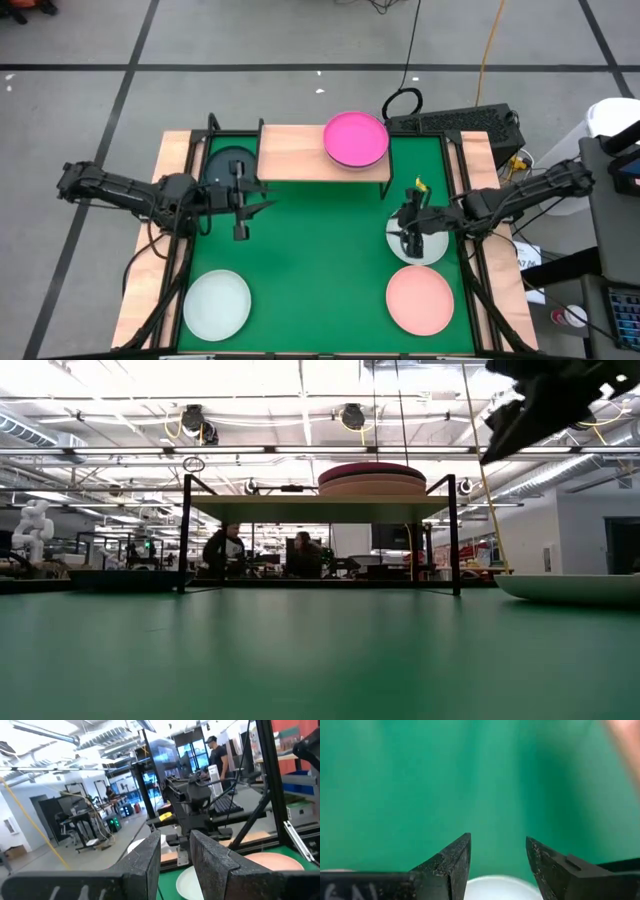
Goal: Place and stack plates onto a shelf
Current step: Put the right white plate on the shelf
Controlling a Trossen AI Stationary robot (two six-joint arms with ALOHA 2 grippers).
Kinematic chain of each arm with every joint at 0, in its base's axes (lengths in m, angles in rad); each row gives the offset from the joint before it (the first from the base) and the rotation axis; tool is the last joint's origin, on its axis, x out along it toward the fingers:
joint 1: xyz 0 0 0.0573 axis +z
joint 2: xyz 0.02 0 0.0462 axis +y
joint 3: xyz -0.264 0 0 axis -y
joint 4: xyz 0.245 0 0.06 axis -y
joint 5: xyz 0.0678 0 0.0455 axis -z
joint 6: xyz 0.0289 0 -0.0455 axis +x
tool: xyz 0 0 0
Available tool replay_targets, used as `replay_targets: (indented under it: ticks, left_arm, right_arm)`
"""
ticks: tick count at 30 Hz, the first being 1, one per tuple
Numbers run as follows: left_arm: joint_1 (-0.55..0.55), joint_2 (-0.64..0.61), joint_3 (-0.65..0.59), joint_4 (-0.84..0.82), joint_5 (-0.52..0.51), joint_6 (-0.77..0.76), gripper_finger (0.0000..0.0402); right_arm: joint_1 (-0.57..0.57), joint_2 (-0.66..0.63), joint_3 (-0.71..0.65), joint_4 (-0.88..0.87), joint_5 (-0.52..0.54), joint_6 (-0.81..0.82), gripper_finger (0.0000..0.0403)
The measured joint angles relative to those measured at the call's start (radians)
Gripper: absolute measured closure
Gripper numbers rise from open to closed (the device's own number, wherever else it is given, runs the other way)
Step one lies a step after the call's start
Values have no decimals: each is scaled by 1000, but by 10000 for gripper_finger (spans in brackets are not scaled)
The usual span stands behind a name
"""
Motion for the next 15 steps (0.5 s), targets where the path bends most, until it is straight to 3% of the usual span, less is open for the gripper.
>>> replay_targets:
  ticks: [8,15]
  left_arm:
    - [0,1,-1,10,0,3,289]
    - [0,0,-1,11,1,3,289]
  right_arm:
    - [2,10,0,-52,-206,119,232]
    - [2,10,0,-184,-231,157,232]
